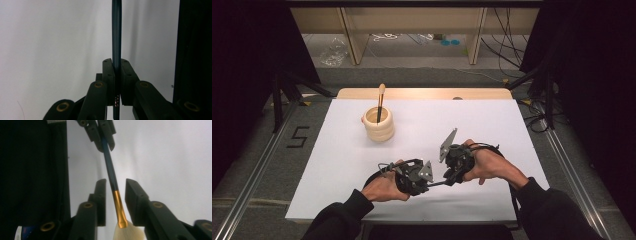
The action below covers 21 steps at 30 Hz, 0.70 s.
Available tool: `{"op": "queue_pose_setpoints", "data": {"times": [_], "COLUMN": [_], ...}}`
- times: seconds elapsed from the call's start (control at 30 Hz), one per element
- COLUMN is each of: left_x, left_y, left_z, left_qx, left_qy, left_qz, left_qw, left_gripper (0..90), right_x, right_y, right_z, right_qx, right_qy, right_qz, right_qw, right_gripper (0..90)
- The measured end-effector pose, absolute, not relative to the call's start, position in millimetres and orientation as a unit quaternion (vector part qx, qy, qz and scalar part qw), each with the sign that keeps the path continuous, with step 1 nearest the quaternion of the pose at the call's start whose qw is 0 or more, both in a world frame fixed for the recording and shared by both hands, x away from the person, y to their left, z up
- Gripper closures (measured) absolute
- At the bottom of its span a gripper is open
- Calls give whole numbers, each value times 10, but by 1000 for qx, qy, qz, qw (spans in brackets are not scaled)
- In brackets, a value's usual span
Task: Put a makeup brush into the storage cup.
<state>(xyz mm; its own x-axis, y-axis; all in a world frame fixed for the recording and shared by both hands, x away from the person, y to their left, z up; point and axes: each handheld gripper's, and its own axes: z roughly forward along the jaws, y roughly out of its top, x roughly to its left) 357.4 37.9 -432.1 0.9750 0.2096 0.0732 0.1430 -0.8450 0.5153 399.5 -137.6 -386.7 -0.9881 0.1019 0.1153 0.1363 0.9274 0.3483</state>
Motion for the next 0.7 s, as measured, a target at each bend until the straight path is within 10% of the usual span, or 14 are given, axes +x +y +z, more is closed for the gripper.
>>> {"op": "queue_pose_setpoints", "data": {"times": [0.7], "left_x": [3751], "left_y": [607], "left_z": [-4185], "left_qx": [937], "left_qy": [161], "left_qz": [80], "left_qw": [299], "left_gripper": [845], "right_x": [4094], "right_y": [-1839], "right_z": [-3565], "right_qx": [-168], "right_qy": [-935], "right_qz": [-309], "right_qw": [-39], "right_gripper": [456]}}
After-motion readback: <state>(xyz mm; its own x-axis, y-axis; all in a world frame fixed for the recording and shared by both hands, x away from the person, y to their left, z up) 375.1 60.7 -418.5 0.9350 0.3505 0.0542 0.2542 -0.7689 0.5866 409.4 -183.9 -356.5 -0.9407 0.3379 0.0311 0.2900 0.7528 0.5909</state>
